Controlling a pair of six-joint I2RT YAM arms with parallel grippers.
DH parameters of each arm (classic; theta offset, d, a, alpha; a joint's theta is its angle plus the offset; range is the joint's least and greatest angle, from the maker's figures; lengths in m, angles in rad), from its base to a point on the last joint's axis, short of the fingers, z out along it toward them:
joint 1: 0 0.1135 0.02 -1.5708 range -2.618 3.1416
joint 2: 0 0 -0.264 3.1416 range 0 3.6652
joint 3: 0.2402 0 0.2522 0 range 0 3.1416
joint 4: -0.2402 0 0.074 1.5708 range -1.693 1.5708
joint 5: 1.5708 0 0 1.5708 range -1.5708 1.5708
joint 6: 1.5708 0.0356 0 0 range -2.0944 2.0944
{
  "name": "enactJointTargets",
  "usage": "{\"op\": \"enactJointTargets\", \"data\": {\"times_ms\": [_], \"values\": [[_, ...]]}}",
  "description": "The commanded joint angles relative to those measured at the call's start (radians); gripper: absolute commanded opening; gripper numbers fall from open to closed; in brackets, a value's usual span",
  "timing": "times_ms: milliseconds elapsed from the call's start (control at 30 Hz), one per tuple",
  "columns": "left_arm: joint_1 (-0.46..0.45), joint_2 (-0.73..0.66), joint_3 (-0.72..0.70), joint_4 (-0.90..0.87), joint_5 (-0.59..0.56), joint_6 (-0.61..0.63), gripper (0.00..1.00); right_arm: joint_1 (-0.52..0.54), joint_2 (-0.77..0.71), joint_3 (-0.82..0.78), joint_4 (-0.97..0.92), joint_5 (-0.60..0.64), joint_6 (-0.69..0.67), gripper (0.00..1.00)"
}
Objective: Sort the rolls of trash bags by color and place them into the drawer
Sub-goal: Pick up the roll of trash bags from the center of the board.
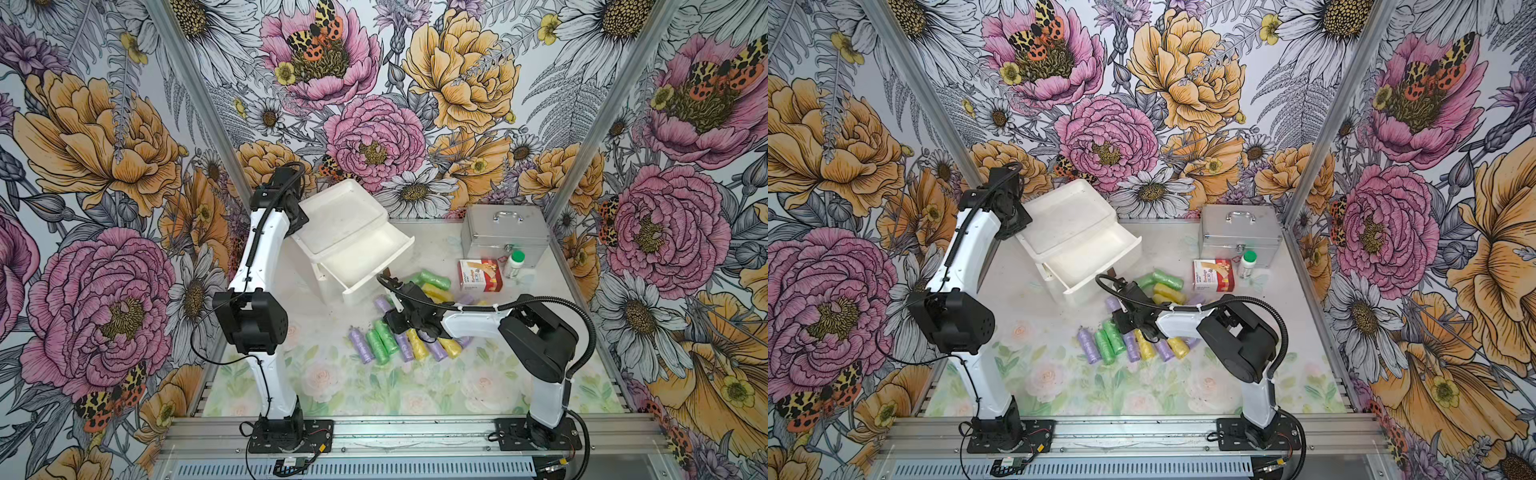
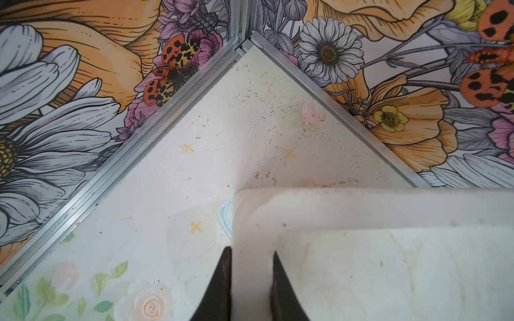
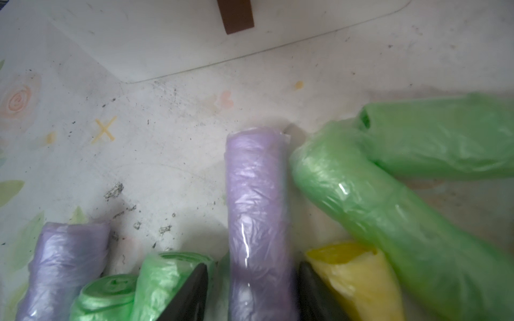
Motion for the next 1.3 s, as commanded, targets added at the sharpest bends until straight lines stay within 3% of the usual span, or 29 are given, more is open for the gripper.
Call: {"op": "enactJointTargets", "data": {"times_ms": [0, 167, 367, 467, 800, 1267], "values": [[-0.007, 0.036, -0.003, 0.062, 0.132, -0.014, 0.00, 0.006, 0.020, 0.007, 0.044, -0.026, -0.015, 0.55], [-0.009, 0.037, -0.010, 0.061, 0.135, -0.021, 0.00, 0.006, 0.056, 0.036, 0.015, -0.023, -0.010, 0.51], [-0.016, 0.033, -0.010, 0.060, 0.135, -0.024, 0.00, 0.009, 0.047, 0.035, -0.001, 0.004, 0.007, 0.33], [-0.018, 0.029, -0.013, 0.061, 0.135, -0.024, 0.00, 0.008, 0.009, 0.008, 0.002, 0.023, 0.024, 0.29], [-0.020, 0.034, -0.016, 0.061, 0.132, -0.028, 0.00, 0.005, -0.234, -0.096, -0.052, 0.014, 0.062, 0.27], [-0.023, 0.021, -0.036, 0.061, 0.131, -0.046, 0.00, -0.034, -0.630, -0.154, -0.394, -0.230, 0.104, 0.24]]}}
